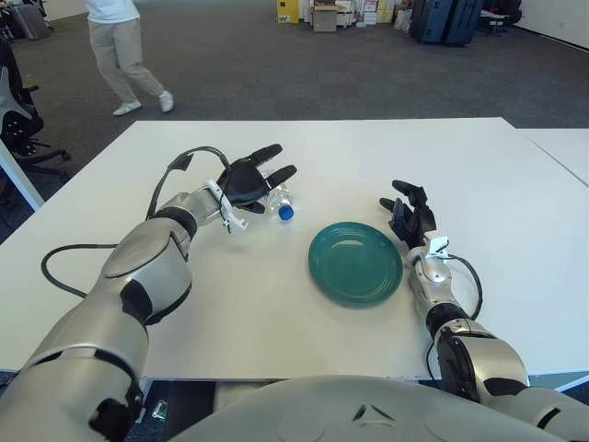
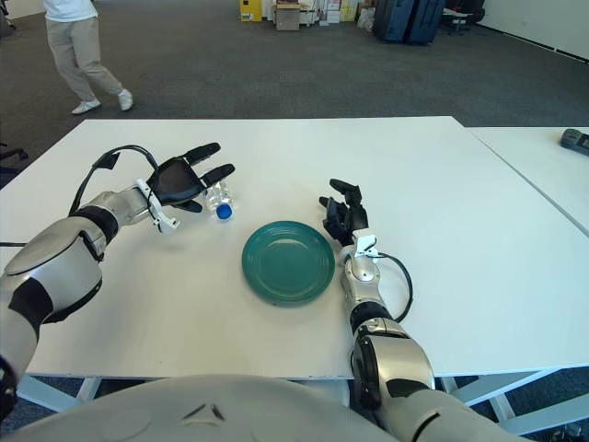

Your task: Put the bottle into the plate.

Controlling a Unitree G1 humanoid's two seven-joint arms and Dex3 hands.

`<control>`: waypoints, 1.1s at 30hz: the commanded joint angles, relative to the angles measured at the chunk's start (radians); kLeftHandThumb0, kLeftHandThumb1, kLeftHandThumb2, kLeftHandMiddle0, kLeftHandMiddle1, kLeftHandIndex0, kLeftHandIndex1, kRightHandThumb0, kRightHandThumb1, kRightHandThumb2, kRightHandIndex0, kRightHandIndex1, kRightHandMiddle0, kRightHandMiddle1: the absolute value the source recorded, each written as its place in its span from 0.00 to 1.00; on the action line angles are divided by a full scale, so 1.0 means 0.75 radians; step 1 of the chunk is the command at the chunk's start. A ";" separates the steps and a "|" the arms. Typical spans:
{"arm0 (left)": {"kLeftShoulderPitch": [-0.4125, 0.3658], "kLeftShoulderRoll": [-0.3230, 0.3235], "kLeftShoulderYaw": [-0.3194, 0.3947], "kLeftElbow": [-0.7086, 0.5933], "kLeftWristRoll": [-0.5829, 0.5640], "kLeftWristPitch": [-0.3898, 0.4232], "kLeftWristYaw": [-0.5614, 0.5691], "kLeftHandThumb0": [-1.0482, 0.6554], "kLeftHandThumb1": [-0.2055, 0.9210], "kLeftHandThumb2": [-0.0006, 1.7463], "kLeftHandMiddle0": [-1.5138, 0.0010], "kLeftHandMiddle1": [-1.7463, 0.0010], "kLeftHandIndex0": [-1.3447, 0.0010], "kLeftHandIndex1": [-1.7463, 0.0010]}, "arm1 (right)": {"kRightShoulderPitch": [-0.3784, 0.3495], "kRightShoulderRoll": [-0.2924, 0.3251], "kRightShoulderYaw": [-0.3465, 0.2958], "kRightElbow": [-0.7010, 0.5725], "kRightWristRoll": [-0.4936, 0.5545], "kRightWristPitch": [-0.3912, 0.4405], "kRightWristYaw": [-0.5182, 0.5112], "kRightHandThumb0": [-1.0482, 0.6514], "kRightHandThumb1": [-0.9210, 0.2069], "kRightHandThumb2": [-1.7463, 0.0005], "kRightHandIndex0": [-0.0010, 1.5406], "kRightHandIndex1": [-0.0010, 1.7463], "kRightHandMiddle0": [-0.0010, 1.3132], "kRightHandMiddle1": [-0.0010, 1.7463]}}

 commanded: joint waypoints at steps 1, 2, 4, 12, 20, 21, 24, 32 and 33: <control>-0.052 0.021 -0.019 -0.001 0.019 0.015 -0.023 0.14 1.00 0.24 0.94 1.00 1.00 0.81 | 0.162 0.044 0.012 0.068 -0.012 -0.001 -0.002 0.28 0.00 0.54 0.27 0.34 0.00 0.57; -0.053 0.020 -0.021 -0.001 0.022 0.016 -0.026 0.14 1.00 0.24 0.95 1.00 1.00 0.81 | 0.162 0.043 0.012 0.068 -0.013 -0.001 -0.002 0.28 0.00 0.54 0.27 0.34 0.00 0.57; -0.054 0.019 -0.024 -0.001 0.026 0.014 -0.031 0.14 1.00 0.24 0.95 1.00 1.00 0.81 | 0.163 0.043 0.012 0.068 -0.013 -0.001 -0.001 0.28 0.00 0.54 0.27 0.34 0.00 0.57; -0.060 0.020 -0.035 -0.002 0.026 -0.007 -0.057 0.15 1.00 0.23 0.94 1.00 1.00 0.81 | 0.162 0.047 0.012 0.067 -0.010 -0.001 0.002 0.26 0.00 0.53 0.27 0.34 0.00 0.58; -0.040 0.001 -0.034 0.003 0.016 -0.018 -0.089 0.16 1.00 0.25 0.92 0.99 1.00 0.81 | 0.167 0.051 0.013 0.061 -0.011 -0.002 -0.005 0.28 0.00 0.54 0.27 0.35 0.00 0.57; -0.037 -0.002 -0.036 0.004 0.017 -0.021 -0.092 0.16 1.00 0.25 0.92 0.99 1.00 0.81 | 0.167 0.051 0.013 0.061 -0.011 0.004 -0.005 0.28 0.00 0.54 0.28 0.35 0.00 0.57; -0.035 -0.003 -0.044 0.004 0.023 -0.026 -0.093 0.17 0.99 0.25 0.91 0.99 1.00 0.80 | 0.167 0.050 0.013 0.060 -0.011 0.010 -0.006 0.28 0.00 0.53 0.28 0.35 0.00 0.57; -0.018 -0.020 -0.092 0.010 0.057 -0.011 -0.110 0.19 0.83 0.41 0.86 0.99 1.00 0.73 | 0.171 0.050 0.008 0.055 -0.001 0.009 0.011 0.27 0.00 0.54 0.28 0.35 0.00 0.56; -0.015 -0.021 -0.094 0.011 0.058 -0.009 -0.112 0.20 0.81 0.43 0.85 0.99 1.00 0.72 | 0.171 0.050 0.008 0.054 -0.001 0.011 0.011 0.27 0.00 0.54 0.28 0.36 0.00 0.56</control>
